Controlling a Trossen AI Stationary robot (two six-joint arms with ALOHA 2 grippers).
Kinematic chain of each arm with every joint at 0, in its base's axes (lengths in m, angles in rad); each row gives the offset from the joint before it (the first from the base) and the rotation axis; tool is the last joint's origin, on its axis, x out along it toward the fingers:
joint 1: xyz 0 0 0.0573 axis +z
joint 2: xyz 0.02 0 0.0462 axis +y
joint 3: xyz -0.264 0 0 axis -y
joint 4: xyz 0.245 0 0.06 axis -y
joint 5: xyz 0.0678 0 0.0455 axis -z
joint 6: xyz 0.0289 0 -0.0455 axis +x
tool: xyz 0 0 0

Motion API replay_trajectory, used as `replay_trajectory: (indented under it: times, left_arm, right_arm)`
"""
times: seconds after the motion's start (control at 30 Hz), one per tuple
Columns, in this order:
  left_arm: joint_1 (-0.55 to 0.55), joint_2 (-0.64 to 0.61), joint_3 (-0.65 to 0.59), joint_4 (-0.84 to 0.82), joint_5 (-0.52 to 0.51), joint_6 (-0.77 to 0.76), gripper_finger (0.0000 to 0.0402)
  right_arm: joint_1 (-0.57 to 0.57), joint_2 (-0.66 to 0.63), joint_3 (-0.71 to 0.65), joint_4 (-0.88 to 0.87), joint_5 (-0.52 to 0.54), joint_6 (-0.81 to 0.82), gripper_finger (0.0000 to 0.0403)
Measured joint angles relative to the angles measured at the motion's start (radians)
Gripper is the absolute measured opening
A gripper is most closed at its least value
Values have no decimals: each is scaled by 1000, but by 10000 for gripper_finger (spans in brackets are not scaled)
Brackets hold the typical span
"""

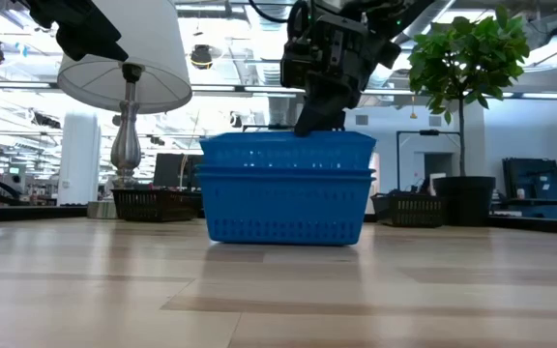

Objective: Stack baskets by color
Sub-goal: Stack the blue bin on the top blue bins, then stack the bottom left black bin on the top right black bin

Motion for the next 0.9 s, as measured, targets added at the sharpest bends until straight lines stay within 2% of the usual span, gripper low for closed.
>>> replay_trajectory:
  times: [0.17, 0.27, 0.63, 0.9]
  left_arm:
    - [0, 0, 0, 0, 4, 0, 221]
    - [0, 0, 0, 0, 5, -9, 221]
    - [0, 0, 0, -9, 29, -9, 221]
    - [0, 32, 0, -118, 95, -3, 221]
  right_arm:
    - [1, 0, -18, -5, -2, 3, 3]
    - [1, 0, -18, 5, -2, 3, 17]
    - [-1, 0, -18, 14, 5, 6, 133]
    - [-33, 0, 31, 26, 4, 6, 205]
